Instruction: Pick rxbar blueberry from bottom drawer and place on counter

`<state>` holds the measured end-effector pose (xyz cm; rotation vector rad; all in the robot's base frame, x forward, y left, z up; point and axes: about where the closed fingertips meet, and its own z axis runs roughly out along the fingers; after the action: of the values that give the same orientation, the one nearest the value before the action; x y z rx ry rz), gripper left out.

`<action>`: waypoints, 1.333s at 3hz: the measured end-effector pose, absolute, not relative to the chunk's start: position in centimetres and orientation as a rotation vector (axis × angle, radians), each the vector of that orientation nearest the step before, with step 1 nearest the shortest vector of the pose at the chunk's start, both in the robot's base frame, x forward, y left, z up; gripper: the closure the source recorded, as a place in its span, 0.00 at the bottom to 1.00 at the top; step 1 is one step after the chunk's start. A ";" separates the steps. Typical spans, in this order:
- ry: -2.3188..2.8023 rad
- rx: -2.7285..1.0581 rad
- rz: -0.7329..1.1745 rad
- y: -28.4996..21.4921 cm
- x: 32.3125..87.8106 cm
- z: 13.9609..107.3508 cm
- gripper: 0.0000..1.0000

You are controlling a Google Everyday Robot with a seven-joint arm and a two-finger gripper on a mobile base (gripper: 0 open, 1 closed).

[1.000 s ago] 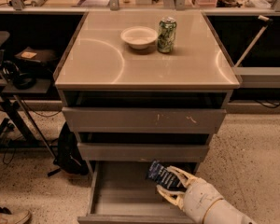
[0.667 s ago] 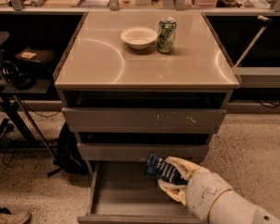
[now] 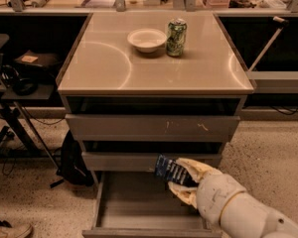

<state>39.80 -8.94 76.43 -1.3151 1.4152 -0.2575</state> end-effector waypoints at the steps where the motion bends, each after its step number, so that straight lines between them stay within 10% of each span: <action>1: 1.319 -1.353 -0.351 -8.4 45.1 80.8 1.00; 4: 1.074 -1.320 -0.703 -8.4 56.2 105.3 1.00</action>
Offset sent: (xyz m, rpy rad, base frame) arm 0.2221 0.0071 0.3408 -0.2146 -0.5180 -0.0264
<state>56.15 -8.41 105.30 -1.3204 1.0741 -0.7031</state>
